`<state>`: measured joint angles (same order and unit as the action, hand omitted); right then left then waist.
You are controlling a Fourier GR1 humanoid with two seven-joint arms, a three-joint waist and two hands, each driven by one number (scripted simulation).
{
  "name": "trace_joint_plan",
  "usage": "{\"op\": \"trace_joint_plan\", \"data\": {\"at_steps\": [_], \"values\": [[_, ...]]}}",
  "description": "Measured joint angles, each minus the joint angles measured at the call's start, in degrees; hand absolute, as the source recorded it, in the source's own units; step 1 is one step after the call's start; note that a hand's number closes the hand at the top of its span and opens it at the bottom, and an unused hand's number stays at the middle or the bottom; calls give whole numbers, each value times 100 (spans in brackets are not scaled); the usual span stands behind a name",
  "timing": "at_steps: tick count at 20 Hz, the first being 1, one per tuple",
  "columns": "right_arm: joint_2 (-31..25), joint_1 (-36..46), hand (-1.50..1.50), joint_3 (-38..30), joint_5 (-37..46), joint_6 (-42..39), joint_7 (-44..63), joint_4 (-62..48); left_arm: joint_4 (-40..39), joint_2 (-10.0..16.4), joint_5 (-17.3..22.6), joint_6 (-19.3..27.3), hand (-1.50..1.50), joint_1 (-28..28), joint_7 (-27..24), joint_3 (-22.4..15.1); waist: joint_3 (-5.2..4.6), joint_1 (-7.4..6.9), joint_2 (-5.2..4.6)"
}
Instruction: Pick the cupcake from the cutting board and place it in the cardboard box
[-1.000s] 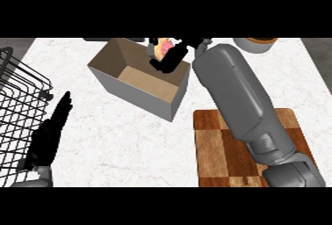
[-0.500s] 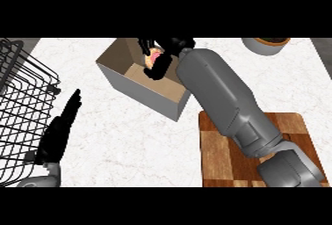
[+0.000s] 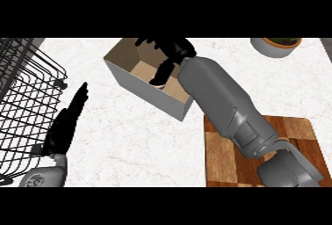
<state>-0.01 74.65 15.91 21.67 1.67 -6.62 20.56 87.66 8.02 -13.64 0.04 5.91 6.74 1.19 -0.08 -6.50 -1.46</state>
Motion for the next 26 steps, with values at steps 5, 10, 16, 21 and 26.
{"op": "trace_joint_plan", "data": {"at_steps": [5,10,16,21,26], "values": [[1,-123,-150,-352,-745,477,-260,51,-87,21,-21,4,0,0,-106,18,3,-6,-17],[1,-101,-150,-990,-1519,800,-558,35,-73,51,8,11,0,-68,-136,89,7,73,-10],[-292,41,-150,-1855,-2233,696,-873,-171,-51,53,45,42,0,-166,-185,165,8,218,-3],[-960,-10,-150,-2310,-2497,551,-1050,-476,7,85,67,30,0,-253,-212,210,10,270,-8],[-1744,-132,-150,-2624,-2682,-16,-1300,-729,-22,94,80,13,0,-144,-165,228,15,256,-45]]}}
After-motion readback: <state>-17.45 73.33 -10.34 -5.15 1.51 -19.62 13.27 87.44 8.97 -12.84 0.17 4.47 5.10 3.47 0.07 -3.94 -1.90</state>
